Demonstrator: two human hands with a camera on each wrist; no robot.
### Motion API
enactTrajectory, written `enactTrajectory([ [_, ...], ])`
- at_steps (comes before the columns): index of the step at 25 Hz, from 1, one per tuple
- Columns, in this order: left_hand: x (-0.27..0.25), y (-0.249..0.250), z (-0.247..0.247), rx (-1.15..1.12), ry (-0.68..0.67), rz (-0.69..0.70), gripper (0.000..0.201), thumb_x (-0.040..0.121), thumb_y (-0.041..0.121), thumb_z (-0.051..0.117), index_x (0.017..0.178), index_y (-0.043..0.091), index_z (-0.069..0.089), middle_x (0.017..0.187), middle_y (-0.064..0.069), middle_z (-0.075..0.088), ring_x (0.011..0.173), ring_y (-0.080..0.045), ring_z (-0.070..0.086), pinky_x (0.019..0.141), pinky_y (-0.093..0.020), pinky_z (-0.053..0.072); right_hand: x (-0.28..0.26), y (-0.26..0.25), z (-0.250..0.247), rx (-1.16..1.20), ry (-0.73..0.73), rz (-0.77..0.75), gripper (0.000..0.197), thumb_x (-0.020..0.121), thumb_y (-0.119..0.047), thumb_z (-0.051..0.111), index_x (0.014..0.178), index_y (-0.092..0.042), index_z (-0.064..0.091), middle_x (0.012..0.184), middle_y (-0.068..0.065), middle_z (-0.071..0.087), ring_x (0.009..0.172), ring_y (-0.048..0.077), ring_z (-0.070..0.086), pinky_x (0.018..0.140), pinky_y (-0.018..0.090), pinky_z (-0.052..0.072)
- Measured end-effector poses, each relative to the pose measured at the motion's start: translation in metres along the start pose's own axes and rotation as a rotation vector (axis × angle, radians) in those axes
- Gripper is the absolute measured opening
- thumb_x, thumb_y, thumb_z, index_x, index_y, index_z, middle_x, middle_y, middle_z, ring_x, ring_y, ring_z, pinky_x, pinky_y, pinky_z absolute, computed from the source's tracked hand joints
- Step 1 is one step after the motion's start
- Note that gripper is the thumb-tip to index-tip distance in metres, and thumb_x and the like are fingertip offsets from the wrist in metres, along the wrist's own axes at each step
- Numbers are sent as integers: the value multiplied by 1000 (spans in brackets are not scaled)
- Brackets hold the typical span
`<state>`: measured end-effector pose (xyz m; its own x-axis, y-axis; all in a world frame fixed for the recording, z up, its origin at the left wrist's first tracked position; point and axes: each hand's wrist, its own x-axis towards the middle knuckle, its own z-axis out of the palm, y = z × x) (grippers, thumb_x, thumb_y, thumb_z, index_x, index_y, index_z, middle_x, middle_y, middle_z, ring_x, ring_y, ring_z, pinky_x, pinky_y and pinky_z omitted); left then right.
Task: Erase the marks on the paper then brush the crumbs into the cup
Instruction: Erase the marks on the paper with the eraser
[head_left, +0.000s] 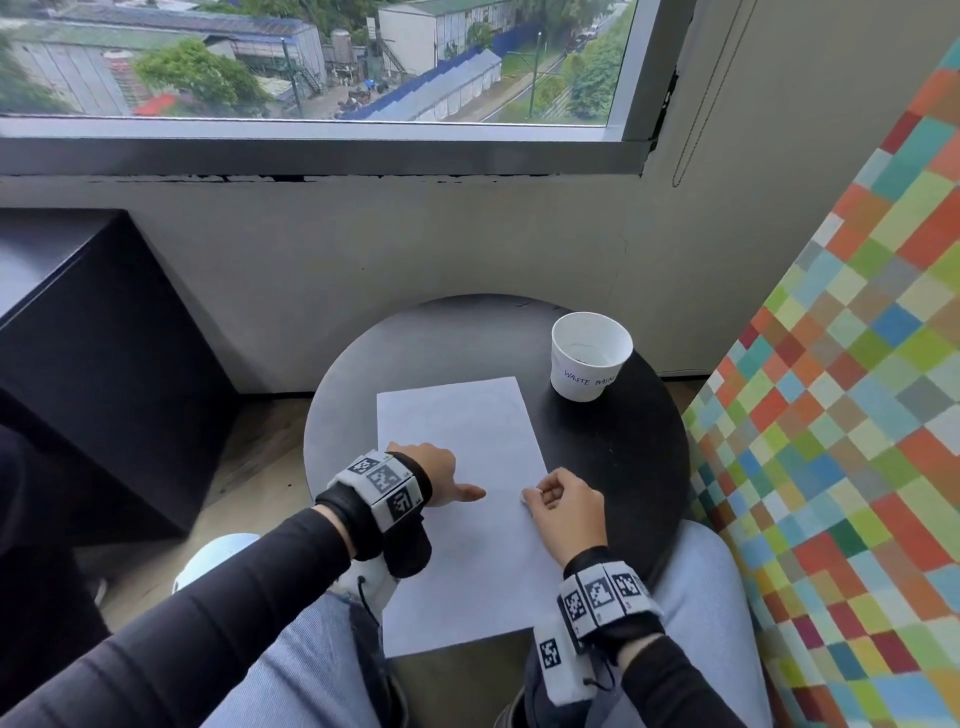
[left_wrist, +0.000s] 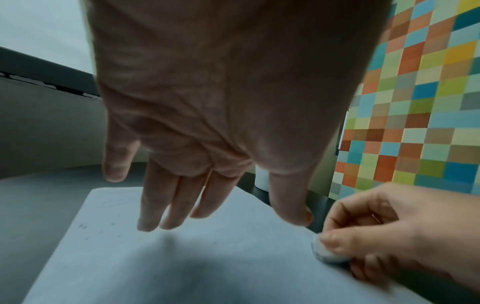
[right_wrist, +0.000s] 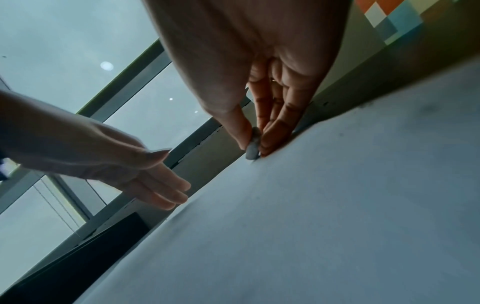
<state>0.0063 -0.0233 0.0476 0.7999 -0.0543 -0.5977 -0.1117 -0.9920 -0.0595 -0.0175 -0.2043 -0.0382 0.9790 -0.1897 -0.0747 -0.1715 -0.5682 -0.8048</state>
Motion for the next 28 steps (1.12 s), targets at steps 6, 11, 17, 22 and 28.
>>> enactTrajectory([
  [6, 5, 0, 19, -6, -4, -30, 79, 94, 73, 30, 139, 10, 44, 140, -9, 53, 128, -25, 50, 106, -38, 31, 27, -4, 5, 19, -20, 46, 15, 75, -22, 72, 70, -12, 62, 65, 4, 66, 72, 21, 64, 72, 30, 52],
  [11, 25, -7, 27, -42, -10, -100, 102, 89, 80, 23, 157, 7, 0, 165, -13, 2, 150, -27, 19, 120, -51, 9, 19, -7, 7, 27, -136, 51, 14, 72, -25, 74, 69, -15, 64, 66, 4, 68, 68, 18, 66, 71, 30, 55],
  [17, 42, -9, 26, -133, 6, -110, 103, 87, 82, 28, 158, 15, -6, 165, -11, -8, 152, -26, 3, 119, -58, 2, -23, -22, 19, 41, -340, -23, 10, 77, -22, 71, 75, -14, 65, 64, 0, 63, 56, 6, 58, 58, 10, 46],
  [22, 45, -7, 24, -159, 13, -78, 95, 89, 78, 30, 158, 23, -7, 165, -13, -10, 152, -30, 1, 118, -60, 5, -54, -34, 40, 149, -522, -48, 11, 82, -17, 70, 82, -10, 61, 70, 4, 66, 58, 10, 66, 65, 20, 55],
  [28, 39, -17, 45, -82, -13, 49, 111, 77, 75, 61, 152, 46, -17, 159, -9, -32, 149, -31, -20, 109, -70, 23, -30, -6, 5, 106, -350, -63, 12, 73, -25, 75, 69, -21, 64, 68, 4, 69, 67, 22, 67, 71, 37, 57],
])
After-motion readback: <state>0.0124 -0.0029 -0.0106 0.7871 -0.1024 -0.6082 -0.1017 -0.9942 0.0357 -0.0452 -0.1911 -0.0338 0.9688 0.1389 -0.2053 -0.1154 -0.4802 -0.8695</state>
